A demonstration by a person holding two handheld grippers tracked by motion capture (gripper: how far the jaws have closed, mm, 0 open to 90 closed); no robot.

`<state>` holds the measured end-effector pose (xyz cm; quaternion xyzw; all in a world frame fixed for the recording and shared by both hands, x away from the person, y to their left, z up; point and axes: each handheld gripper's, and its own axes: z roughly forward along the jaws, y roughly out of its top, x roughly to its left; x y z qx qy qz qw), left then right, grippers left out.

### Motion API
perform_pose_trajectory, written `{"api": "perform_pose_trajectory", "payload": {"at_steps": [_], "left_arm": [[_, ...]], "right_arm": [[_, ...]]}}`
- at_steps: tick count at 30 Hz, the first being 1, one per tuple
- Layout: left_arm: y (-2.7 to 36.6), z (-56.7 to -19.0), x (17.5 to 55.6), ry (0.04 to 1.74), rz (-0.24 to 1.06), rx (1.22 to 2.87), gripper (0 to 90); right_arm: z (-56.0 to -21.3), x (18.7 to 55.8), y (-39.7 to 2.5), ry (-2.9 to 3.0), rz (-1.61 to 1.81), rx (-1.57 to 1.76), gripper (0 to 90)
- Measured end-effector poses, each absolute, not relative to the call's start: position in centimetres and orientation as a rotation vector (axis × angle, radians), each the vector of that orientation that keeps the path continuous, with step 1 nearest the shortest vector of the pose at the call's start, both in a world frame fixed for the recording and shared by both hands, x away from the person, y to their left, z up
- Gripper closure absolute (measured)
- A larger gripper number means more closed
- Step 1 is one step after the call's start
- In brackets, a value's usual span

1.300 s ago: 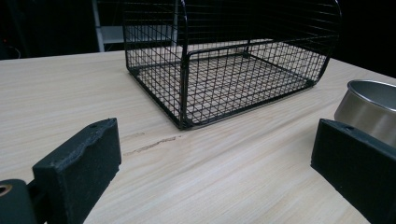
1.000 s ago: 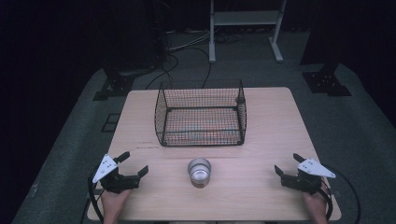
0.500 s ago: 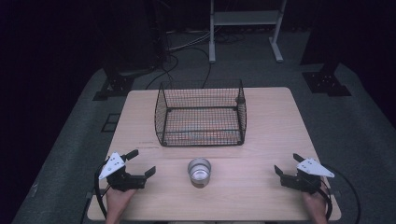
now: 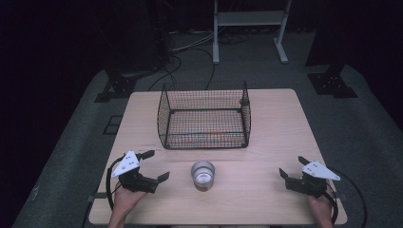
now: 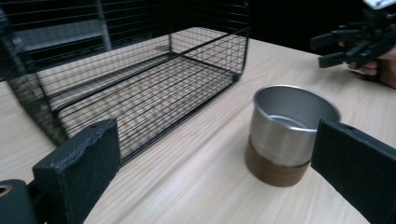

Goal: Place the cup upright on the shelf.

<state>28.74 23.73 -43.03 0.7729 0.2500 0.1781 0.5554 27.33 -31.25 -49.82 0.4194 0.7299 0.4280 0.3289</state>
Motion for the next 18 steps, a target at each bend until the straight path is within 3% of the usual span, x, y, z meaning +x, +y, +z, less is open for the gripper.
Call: {"api": "perform_pose_trajectory", "payload": {"at_steps": [18], "left_arm": [[19.4, -42.2, 29.7, 0.452, 0.311, 1.925, 0.6]], "right_arm": [[-49.8, 27.3, -31.3, 1.911, 1.125, 1.099, 13.5]]}}
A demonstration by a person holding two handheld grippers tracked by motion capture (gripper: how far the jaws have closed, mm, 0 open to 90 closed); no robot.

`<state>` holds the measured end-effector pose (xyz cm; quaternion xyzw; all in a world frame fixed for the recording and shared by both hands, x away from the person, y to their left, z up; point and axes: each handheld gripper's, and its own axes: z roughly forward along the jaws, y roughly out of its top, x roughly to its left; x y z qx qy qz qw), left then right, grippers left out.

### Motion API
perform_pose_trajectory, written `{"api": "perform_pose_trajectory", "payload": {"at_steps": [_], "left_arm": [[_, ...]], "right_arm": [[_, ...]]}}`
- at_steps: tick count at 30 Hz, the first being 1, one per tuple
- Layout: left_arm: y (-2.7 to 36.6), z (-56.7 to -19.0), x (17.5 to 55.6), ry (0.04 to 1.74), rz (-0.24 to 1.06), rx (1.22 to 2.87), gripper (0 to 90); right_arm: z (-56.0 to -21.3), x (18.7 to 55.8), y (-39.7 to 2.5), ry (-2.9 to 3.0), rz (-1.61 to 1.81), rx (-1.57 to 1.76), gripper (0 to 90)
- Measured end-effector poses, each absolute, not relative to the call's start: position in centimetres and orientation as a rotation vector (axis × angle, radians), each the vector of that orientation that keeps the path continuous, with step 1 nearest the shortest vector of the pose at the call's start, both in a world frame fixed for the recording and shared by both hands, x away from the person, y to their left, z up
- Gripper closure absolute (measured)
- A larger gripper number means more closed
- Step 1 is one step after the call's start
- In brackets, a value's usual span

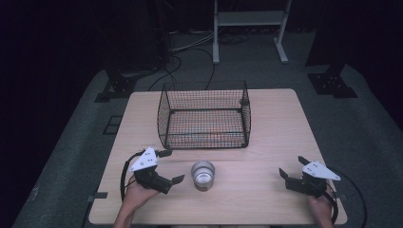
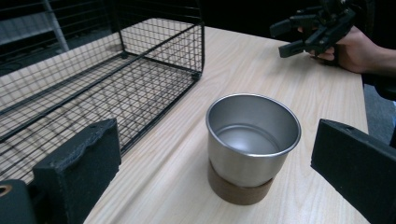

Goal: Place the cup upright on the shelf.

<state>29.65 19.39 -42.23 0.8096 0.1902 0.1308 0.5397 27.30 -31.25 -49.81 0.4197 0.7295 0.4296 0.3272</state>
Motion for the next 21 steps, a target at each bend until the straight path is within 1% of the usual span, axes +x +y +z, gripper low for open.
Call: {"api": "perform_pose_trajectory", "payload": {"at_steps": [10, 21], "left_arm": [[17.0, -42.9, 30.1, 0.4, 0.251, 1.989, 0.6], [15.5, -43.7, 30.4, 0.382, 0.216, 2.031, 0.6]], "right_arm": [[-49.8, 27.3, -31.2, 1.912, 1.127, 1.095, 13.5], [-49.8, 27.3, -31.3, 1.912, 1.136, 1.092, 13.5]]}}
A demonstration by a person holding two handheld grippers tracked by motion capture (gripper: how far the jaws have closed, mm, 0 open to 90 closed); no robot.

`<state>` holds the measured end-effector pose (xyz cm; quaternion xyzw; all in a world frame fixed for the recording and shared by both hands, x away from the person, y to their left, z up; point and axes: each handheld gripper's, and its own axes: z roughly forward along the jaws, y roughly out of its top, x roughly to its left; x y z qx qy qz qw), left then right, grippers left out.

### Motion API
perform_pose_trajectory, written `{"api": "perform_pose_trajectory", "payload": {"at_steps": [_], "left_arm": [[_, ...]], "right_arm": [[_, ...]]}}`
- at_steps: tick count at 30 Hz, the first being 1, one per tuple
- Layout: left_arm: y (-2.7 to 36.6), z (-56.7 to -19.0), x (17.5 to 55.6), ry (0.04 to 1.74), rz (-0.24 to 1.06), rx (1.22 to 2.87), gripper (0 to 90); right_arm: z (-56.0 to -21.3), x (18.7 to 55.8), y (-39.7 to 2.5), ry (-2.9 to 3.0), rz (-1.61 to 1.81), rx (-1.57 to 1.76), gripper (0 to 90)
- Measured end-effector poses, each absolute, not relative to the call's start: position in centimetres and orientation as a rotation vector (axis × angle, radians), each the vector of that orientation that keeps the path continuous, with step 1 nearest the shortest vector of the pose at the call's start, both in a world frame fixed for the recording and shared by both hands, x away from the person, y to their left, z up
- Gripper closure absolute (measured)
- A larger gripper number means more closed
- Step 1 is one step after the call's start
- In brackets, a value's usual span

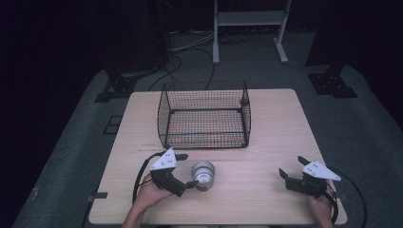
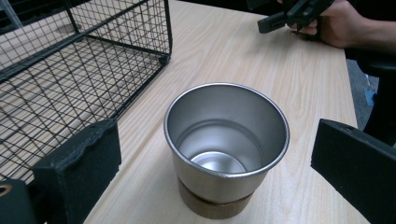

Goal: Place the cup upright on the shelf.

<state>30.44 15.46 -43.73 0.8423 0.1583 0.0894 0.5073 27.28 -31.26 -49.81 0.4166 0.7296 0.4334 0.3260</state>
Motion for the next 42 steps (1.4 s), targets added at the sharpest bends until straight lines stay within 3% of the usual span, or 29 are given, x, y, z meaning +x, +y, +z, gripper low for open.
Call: {"api": "perform_pose_trajectory", "payload": {"at_steps": [29, 42], "left_arm": [[12.0, -46.1, 31.9, 0.35, 0.152, 2.183, 1.0], [11.6, -46.1, 32.2, 0.318, 0.142, 2.225, 15.6]], "right_arm": [[-49.8, 27.3, -31.3, 1.911, 1.143, 1.085, 13.5], [-49.8, 27.3, -31.3, 1.909, 1.151, 1.085, 13.4]]}}
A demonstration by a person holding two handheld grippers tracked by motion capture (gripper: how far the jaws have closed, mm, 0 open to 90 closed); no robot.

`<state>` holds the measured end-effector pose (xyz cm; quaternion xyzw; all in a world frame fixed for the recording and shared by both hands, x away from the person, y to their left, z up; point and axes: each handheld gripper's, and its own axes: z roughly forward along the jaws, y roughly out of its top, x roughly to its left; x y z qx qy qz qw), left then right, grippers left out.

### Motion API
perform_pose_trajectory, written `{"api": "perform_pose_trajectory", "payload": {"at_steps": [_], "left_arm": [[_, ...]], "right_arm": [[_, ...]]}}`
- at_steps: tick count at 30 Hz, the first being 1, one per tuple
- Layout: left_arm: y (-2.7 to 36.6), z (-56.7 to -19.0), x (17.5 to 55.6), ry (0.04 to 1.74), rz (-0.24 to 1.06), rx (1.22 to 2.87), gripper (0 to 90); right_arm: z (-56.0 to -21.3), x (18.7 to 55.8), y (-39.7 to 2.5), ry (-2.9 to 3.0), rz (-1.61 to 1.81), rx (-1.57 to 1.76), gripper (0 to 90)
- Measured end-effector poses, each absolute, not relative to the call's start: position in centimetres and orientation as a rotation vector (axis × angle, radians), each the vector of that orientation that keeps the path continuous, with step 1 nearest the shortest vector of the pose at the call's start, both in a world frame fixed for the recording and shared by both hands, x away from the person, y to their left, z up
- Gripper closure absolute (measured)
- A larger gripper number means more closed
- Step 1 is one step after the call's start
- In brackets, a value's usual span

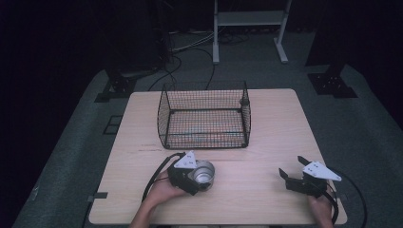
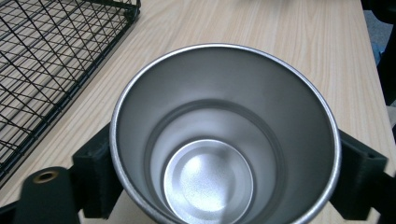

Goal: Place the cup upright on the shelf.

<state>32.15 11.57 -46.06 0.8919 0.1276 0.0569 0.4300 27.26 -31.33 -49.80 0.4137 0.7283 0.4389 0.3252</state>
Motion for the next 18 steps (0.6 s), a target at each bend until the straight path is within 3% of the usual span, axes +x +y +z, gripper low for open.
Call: {"api": "perform_pose_trajectory", "payload": {"at_steps": [18], "left_arm": [[11.8, -43.6, 32.6, 0.305, 0.132, 2.189, 17.5]], "right_arm": [[-49.8, 27.3, -31.4, 1.907, 1.156, 1.087, 13.5]]}}
